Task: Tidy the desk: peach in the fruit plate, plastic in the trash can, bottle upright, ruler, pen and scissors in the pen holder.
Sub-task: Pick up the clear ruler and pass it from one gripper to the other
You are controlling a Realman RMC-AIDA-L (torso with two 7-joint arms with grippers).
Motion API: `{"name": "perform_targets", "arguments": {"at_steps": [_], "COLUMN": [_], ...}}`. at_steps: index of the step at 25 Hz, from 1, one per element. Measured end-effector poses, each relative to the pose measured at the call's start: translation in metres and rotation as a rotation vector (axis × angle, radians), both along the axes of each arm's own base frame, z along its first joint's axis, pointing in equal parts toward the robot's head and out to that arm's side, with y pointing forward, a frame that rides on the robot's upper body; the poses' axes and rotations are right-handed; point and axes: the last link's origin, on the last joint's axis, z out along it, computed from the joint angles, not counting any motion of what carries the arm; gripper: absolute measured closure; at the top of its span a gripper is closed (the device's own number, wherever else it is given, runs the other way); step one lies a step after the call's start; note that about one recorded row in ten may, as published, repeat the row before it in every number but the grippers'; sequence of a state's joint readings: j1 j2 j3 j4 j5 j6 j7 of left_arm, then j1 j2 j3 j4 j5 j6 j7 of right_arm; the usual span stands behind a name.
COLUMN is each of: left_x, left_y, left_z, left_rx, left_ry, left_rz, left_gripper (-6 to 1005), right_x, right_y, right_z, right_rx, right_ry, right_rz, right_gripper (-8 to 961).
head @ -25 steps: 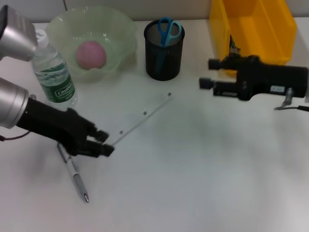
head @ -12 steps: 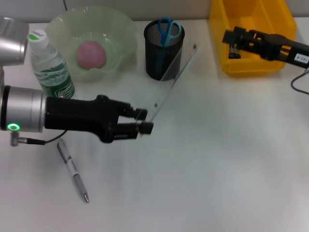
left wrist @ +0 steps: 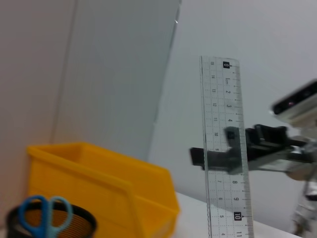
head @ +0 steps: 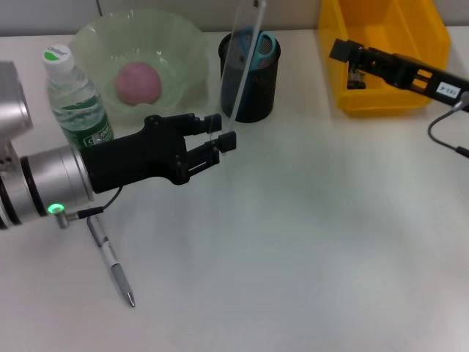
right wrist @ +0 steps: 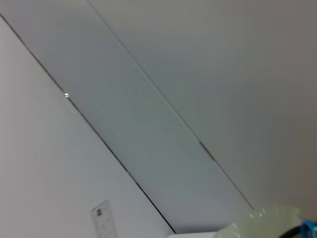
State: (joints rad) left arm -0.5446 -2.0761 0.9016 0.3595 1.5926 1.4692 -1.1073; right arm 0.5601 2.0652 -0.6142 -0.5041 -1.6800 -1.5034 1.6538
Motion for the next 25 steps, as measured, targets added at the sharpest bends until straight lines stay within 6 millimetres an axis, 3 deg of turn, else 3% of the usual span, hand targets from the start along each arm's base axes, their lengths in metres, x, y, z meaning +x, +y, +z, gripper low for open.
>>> {"name": "perform_targets", "arguments": {"at_steps": [13, 19, 25], "left_x": [-0.012, -0.011, -0.011], "left_y": [-0.005, -0.005, -0.005], "left_z": [-0.034, -0.037, -0.037], "left_rx": [0.245, 0.275, 0.279], "left_ry": [0.031, 0.037, 0.036], "left_rz": [0.054, 0.054, 0.055], "left_gripper": [614, 614, 614], "right_x": [-0.031, -0.045, -0.049], "right_y": [-0.004, 0.001, 0.005], "right_z": [-0.050, -0.072, -0.081], "right_rx": [0.092, 0.082, 0.083], "right_ry": [-0.049, -0.116, -0.146], "right_rz": [0.227, 0.280, 0.283], "right_gripper": [293, 293, 293]}}
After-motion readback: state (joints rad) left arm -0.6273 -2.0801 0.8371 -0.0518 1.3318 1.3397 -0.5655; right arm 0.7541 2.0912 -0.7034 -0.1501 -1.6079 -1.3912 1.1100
